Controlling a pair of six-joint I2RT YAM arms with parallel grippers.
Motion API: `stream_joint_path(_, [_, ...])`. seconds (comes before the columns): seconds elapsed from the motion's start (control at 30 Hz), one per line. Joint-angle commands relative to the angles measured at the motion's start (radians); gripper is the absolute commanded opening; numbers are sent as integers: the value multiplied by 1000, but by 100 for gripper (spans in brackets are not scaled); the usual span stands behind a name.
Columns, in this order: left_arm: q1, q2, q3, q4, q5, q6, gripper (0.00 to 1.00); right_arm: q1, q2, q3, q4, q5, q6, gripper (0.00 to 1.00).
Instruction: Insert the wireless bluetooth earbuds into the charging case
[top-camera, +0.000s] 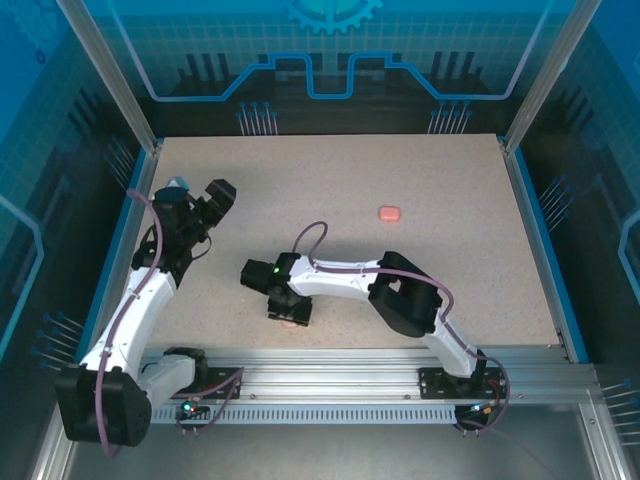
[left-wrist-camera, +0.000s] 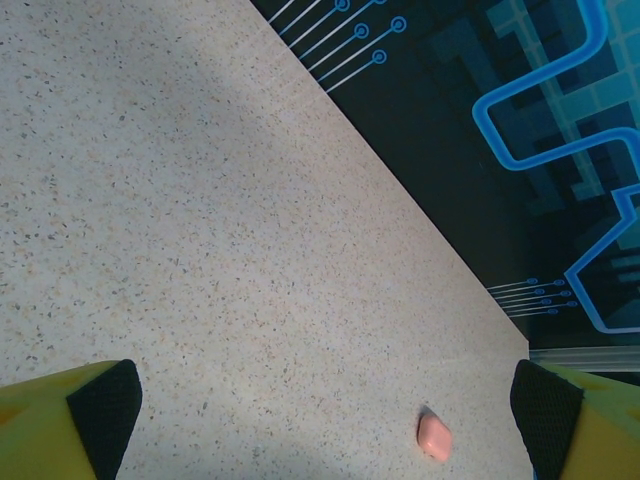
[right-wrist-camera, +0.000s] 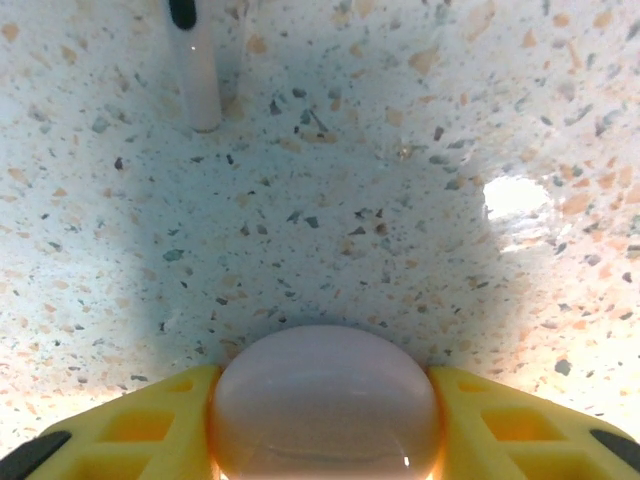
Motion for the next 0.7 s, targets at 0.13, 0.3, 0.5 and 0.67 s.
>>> stream_joint_path(0.13, [10,-16,-3,20,66,22,99,15,-153,-140,1,94,3,42])
stream_joint_path(0.3, [8,-9,7,29,145,38,99,-35,-345,-320,25,160,-3,43])
stream_joint_path(0.5, [-66,28,-4,73,192,53,99,-244,-525,-514,79,162,-115,43])
stream_joint_path(0.67, [-188,102,-34,172,181,54,99,-434,-568,-556,134,109,-226,44])
